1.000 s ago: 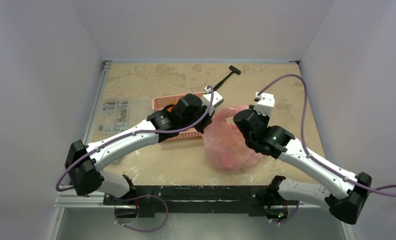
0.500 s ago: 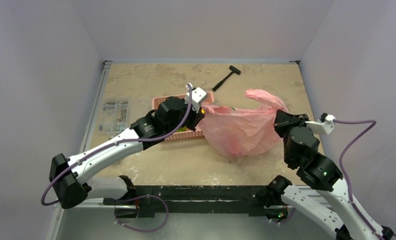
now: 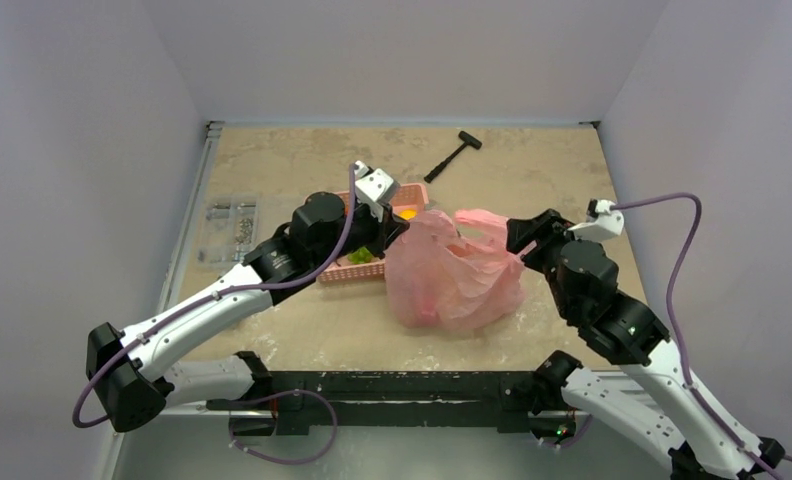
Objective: Take the fake fruits out of the plastic bag
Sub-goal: Adjust the plastic bag at the center of the board.
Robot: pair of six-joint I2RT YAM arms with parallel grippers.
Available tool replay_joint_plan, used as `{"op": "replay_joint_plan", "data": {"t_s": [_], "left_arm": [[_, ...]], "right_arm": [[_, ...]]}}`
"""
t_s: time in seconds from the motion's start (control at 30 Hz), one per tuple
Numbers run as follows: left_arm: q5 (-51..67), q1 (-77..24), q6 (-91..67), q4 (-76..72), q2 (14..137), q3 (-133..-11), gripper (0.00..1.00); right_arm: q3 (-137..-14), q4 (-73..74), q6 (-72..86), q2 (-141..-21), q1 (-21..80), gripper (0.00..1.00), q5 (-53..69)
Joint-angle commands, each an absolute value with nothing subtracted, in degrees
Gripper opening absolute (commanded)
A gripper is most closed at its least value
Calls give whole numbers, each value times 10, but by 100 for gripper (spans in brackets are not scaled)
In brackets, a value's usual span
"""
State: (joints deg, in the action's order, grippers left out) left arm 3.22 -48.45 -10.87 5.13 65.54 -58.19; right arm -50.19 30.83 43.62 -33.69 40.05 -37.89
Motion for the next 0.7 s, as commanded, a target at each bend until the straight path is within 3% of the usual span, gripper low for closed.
{"op": "replay_joint_plan", "data": {"t_s": [0.0, 0.1, 0.2, 0.37, 0.57, 0.6, 0.67], "left_arm": [[51, -476, -121, 9, 645, -580, 0], [51, -476, -121, 9, 646, -580, 0], [51, -475, -121, 10, 646, -579, 0], [51, -475, -121, 9, 652, -579, 0], [51, -475, -120, 10, 658, -581, 0], [51, -475, -119, 11, 658, -582, 0], [49, -475, -117, 13, 658, -584, 0]], "right_arm": [[-572, 350, 340, -387, 398, 70, -355], [-611, 366, 286, -427, 398, 91, -338], [-661, 399, 242, -484, 398, 99, -327], [-709, 438, 196, -576, 398, 99, -262], [-681, 439, 195, -643, 398, 95, -208], [-674, 435, 198, -650, 398, 92, -210], [-669, 424, 212, -659, 398, 76, -236]]}}
